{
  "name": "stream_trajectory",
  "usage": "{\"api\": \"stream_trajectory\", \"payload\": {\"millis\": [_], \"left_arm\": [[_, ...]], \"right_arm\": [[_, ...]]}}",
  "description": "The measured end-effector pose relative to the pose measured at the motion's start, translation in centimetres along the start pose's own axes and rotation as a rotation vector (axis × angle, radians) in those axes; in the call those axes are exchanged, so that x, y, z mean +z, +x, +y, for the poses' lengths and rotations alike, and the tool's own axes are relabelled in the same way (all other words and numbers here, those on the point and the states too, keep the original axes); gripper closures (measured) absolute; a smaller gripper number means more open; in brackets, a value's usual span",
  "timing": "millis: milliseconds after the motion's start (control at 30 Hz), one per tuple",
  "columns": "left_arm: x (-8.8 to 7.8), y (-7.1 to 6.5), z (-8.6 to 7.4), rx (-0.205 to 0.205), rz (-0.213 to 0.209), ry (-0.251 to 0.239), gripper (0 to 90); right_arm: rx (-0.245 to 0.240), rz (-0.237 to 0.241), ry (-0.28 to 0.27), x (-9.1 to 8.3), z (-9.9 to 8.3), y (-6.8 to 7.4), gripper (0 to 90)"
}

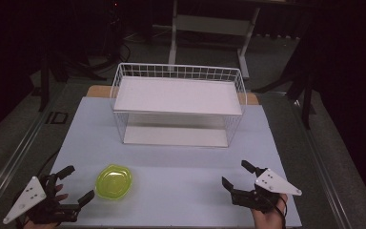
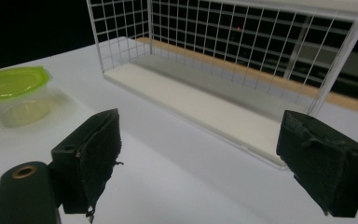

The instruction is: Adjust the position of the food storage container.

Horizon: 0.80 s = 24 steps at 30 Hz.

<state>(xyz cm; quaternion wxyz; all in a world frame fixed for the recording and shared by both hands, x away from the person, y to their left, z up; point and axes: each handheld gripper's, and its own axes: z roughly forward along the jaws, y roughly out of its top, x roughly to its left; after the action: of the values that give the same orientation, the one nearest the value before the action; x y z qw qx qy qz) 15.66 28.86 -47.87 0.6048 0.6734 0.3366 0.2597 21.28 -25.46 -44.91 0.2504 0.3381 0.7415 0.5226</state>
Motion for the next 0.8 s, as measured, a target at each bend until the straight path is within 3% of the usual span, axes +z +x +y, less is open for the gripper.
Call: {"api": "stream_trajectory", "payload": {"millis": [100,233,667,800], "left_arm": [[0.0,0.0,0.0,-0.010,-0.020,-0.016,0.4],[0.1,-0.1,0.0,-0.014,-0.028,-0.020,0.4],[0.2,-0.9,1.3,0.014,-0.088,-0.051,0.4],[0.1,-0.7,2.0,-0.009,-0.095,-0.073,0.4]], "right_arm": [[-0.009,-0.002,-0.002,0.0,0.0,0.2,13.7],[-0.048,-0.011,-0.052,-0.4,0.4,0.5,13.7],[-0.050,0.018,-0.103,-0.9,1.0,0.7,13.9],[-0.042,0.016,-0.114,-1.0,1.1,0.6,13.9]]}}
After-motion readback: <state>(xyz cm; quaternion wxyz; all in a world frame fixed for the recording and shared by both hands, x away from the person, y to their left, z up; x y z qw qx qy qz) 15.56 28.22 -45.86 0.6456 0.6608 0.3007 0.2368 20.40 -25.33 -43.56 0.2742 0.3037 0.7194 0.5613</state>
